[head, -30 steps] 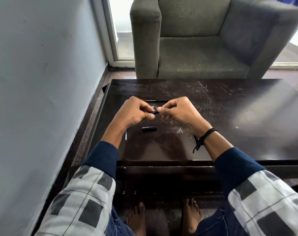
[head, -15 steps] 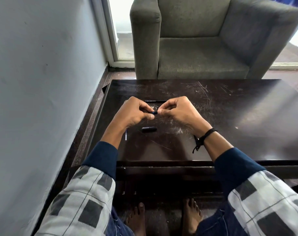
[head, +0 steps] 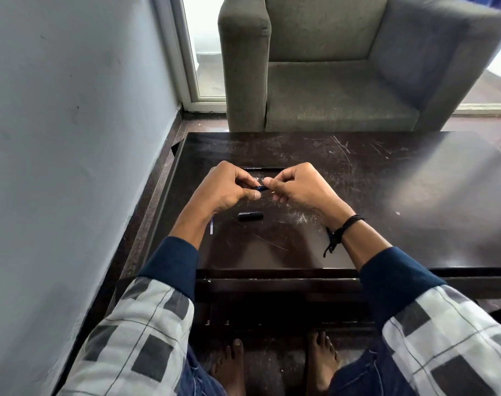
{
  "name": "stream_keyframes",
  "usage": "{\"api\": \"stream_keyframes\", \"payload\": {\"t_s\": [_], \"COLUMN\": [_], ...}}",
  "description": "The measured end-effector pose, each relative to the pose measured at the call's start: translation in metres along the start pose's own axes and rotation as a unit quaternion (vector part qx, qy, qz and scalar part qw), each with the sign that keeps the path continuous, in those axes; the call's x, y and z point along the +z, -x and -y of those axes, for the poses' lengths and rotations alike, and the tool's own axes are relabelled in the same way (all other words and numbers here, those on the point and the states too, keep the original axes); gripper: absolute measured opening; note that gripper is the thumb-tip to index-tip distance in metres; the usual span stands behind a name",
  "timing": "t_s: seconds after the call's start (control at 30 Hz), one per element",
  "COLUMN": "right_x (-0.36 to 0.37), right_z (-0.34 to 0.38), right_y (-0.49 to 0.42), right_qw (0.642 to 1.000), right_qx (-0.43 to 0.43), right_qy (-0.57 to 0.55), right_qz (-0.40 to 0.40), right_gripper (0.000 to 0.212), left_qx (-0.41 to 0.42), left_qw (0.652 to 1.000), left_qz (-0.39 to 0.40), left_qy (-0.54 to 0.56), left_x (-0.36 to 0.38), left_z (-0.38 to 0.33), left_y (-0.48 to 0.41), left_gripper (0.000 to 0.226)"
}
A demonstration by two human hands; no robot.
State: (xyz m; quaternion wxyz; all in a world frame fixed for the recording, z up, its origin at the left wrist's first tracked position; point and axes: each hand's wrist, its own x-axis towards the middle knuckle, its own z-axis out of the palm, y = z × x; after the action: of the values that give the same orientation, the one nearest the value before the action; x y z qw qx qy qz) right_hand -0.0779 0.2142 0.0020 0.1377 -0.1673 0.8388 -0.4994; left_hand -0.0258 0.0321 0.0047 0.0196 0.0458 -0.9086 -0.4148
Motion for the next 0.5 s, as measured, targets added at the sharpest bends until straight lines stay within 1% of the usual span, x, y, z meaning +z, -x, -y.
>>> {"api": "stream_keyframes", "payload": {"t_s": [0.07, 0.17, 0.23, 0.4, 0.5], "right_x": [-0.0003, -0.0021, -0.0021, -0.0009, -0.0014], "right_z": [0.0005, 0.0, -0.0002, 0.0011, -0.0007], "right_y": [0.0003, -0.0001, -0.0004, 0.0, -0.0012], "right_qw": [1.0, 1.0, 1.0, 1.0, 0.999], "right_qx": [0.001, -0.014, -0.017, -0.003, -0.013], "right_qy": [0.0, -0.022, -0.018, -0.014, -0.028], "right_qz": [0.001, 0.007, 0.007, 0.009, 0.007], "right_gripper": [0.033, 0.02, 0.015, 0.026, 0.022], "left_qx": [0.001, 0.003, 0.001, 0.002, 0.002], "left_qw": [1.0, 1.0, 1.0, 1.0, 1.0], "left_qz": [-0.002, -0.002, -0.003, 0.002, 0.0], "left_qy": [0.005, 0.018, 0.02, 0.008, 0.012], "left_x": [-0.0005, -0.0018, -0.0017, -0.0002, -0.0014], "left_z": [0.0009, 0.0034, 0.0037, 0.0015, 0.0021], "left_y": [-0.0002, -0.0008, -0.001, -0.0012, -0.0017], "left_gripper": [0.02, 0.02, 0.019, 0.019, 0.02]}}
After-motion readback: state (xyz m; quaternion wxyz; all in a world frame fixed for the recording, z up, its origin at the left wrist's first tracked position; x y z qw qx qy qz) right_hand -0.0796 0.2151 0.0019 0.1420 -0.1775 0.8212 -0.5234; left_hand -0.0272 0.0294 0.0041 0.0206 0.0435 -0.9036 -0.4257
